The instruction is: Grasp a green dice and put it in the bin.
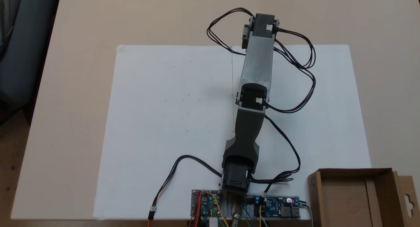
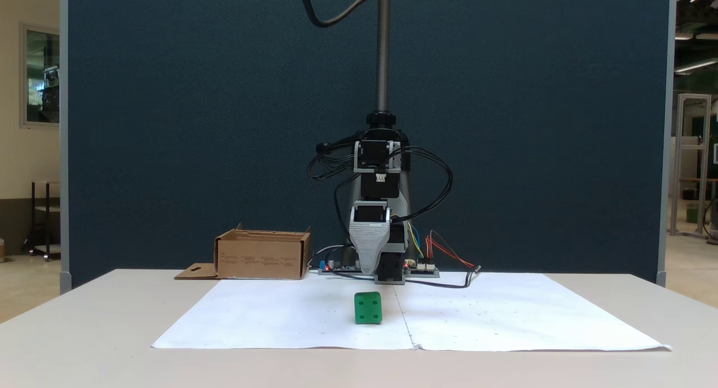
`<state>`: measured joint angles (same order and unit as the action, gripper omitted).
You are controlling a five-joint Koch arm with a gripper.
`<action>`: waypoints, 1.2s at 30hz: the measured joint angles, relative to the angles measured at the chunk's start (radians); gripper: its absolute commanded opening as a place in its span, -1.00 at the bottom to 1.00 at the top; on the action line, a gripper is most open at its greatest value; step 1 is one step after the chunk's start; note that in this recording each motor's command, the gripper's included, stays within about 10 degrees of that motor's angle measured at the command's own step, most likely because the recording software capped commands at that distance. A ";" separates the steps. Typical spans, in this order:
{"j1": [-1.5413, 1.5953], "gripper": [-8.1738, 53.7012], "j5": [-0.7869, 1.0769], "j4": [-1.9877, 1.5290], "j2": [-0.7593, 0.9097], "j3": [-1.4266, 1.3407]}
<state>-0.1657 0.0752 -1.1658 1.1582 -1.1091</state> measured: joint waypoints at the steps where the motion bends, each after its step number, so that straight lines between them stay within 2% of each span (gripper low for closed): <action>1: -0.002 0.76 0.000 0.000 0.000 0.000; 36: -0.018 0.76 0.000 0.000 -0.052 0.000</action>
<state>-0.1841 0.0752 -1.1658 1.1060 -1.1091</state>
